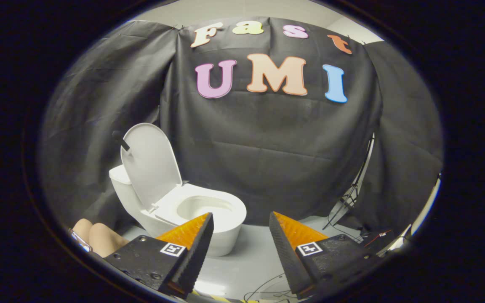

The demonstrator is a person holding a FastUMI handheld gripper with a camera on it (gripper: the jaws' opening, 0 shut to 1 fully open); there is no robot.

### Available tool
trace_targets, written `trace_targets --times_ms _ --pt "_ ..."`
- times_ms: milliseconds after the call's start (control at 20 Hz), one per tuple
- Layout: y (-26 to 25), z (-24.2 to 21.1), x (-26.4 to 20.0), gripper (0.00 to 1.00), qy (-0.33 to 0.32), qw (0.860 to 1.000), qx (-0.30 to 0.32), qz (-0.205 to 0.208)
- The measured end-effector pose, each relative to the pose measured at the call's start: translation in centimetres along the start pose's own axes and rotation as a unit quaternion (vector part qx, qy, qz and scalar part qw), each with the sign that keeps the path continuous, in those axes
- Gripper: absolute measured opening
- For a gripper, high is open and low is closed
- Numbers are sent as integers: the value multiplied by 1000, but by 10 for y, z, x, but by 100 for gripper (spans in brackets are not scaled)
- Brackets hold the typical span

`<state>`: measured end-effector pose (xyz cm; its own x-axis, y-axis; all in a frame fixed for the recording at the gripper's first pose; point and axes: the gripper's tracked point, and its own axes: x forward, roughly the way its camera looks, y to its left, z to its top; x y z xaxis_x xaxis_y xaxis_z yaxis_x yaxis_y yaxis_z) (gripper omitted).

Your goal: Open the toilet lid.

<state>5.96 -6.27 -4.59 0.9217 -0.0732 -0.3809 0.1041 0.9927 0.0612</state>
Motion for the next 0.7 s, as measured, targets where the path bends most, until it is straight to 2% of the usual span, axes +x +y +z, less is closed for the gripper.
trace_targets --times_ms 300,700 --pt "-8 -54 -4 82 33 999 -27 1" --pt "-20 -65 -9 82 10 999 -43 -11"
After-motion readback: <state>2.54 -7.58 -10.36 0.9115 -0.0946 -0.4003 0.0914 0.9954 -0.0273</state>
